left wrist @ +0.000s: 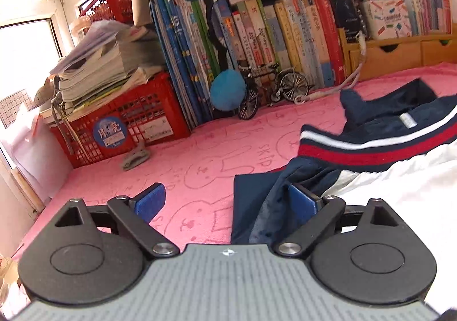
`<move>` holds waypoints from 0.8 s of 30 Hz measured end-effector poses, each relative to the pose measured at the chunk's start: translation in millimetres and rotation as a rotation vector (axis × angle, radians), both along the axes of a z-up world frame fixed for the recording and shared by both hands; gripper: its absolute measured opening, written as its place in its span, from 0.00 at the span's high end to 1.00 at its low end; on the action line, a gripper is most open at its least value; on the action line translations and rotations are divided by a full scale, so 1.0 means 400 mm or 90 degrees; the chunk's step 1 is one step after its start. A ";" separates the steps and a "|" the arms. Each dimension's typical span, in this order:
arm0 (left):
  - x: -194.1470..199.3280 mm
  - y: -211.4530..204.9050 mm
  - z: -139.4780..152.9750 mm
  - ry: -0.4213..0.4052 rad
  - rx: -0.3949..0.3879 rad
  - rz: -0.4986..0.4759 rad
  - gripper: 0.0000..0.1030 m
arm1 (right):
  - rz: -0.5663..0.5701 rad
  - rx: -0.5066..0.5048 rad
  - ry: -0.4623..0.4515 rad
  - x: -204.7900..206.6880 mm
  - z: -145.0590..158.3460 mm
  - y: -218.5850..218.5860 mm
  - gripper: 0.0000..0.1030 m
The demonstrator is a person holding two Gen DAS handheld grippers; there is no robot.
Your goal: Fold clothes
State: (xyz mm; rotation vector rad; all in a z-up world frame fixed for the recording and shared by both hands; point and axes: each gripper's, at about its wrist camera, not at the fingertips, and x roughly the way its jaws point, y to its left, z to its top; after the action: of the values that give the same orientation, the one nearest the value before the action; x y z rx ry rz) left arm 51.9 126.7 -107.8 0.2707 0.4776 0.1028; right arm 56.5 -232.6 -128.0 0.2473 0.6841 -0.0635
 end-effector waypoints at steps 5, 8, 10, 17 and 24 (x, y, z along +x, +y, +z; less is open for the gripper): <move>-0.134 -0.052 0.061 -0.027 -0.156 -0.085 0.09 | 0.066 0.007 -0.074 -0.097 0.061 0.088 0.02; -0.200 -0.106 0.022 -0.007 -0.153 -0.106 0.09 | 0.140 -0.020 -0.099 -0.173 0.071 0.172 0.01; -0.209 -0.131 -0.015 0.012 -0.114 -0.108 0.09 | 0.172 -0.084 -0.122 -0.208 0.072 0.243 0.02; -0.156 -0.094 -0.029 0.013 -0.101 -0.053 0.09 | 0.110 -0.202 -0.143 -0.197 0.089 0.231 0.02; -0.040 -0.014 -0.050 0.014 0.039 0.076 0.09 | 0.033 -0.247 -0.033 -0.099 -0.004 0.085 0.00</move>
State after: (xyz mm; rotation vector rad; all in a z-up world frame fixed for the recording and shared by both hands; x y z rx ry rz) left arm 36.0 121.0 -128.0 0.3036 0.5137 0.2319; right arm 16.8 -198.7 -129.5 -0.1413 0.6129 -0.1379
